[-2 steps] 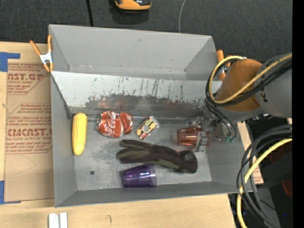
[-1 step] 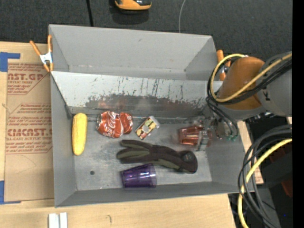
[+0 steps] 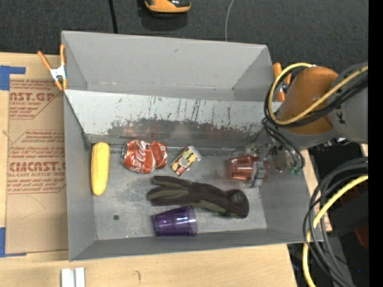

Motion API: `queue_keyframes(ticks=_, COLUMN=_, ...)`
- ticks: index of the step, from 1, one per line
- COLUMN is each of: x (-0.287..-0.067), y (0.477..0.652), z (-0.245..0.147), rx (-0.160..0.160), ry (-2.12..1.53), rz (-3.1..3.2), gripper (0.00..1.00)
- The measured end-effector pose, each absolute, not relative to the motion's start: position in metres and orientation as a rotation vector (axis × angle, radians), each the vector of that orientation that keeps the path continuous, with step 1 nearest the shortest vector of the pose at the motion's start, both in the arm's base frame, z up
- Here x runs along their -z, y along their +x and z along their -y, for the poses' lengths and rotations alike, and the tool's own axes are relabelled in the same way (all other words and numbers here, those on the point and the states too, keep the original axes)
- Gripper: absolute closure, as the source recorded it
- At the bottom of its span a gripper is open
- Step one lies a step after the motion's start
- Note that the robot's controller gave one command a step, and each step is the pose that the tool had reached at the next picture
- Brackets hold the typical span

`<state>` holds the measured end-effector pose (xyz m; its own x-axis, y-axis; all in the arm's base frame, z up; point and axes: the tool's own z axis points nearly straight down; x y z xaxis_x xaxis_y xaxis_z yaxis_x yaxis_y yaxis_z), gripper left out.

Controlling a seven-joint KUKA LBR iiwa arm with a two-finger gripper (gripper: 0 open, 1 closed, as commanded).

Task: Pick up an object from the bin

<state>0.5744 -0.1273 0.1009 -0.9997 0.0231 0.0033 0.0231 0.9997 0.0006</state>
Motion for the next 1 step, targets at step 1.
queue_keyframes(ticks=1, x=-0.1262, y=0.5736, z=0.1270, rx=0.002, ry=-0.036, rz=3.135, gripper=1.00)
